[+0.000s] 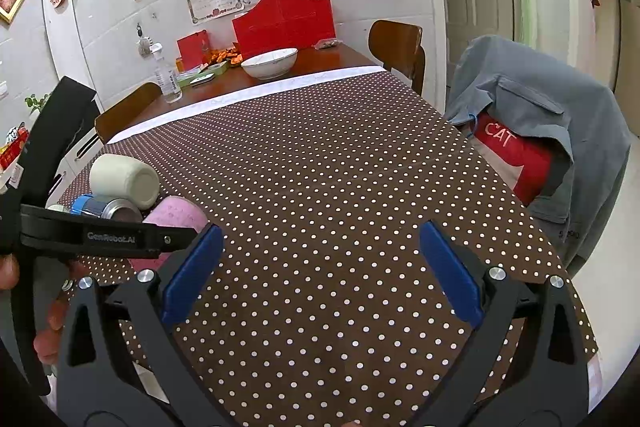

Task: Flip cup upside down
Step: 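Reach the left tool to the pink cup lying on its side and grasp it, then lift the pink cup with the left tool and turn it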

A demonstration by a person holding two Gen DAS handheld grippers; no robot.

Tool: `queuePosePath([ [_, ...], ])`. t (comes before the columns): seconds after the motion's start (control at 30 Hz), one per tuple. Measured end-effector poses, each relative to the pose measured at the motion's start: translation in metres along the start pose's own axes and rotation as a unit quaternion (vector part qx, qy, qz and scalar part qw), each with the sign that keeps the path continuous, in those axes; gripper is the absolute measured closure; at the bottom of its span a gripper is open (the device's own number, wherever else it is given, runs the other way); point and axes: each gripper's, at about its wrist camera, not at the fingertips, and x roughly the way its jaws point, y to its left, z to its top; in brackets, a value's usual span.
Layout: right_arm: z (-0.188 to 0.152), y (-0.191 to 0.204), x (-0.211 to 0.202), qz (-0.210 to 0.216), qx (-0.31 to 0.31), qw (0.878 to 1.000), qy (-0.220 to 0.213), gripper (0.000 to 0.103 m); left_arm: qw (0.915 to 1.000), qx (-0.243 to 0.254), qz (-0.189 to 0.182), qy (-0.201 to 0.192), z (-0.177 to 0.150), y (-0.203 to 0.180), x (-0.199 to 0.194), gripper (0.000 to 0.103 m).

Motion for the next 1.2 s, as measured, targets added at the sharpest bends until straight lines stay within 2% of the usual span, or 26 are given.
queuePosePath([
  [0.1,-0.002,-0.001,-0.01,-0.002,0.001,1.0,-0.007,0.006,0.9997,0.009,-0.012,-0.019,-0.003,-0.015,-0.014,0.038],
  [0.33,-0.006,-0.023,-0.045,-0.001,0.018,1.0,-0.013,0.006,0.9972,0.03,-0.052,-0.045,-0.037,-0.047,-0.049,0.038],
  [0.47,-0.014,-0.04,-0.065,-0.013,0.02,1.0,-0.006,0.006,0.9956,0.037,-0.075,-0.041,-0.06,-0.064,-0.056,0.038],
  [0.73,-0.034,-0.065,-0.085,-0.038,0.02,0.999,0.006,0.006,0.9939,0.015,-0.105,-0.032,-0.092,-0.078,-0.045,0.038],
  [1.03,-0.045,-0.069,-0.083,-0.033,0.016,0.999,0.023,0.006,0.9962,0.021,-0.084,-0.01,-0.1,-0.093,-0.017,0.037],
  [1.2,-0.04,-0.063,-0.087,-0.027,0.01,0.999,0.016,0.006,0.9958,0.021,-0.089,-0.006,-0.106,-0.087,-0.027,0.035],
])
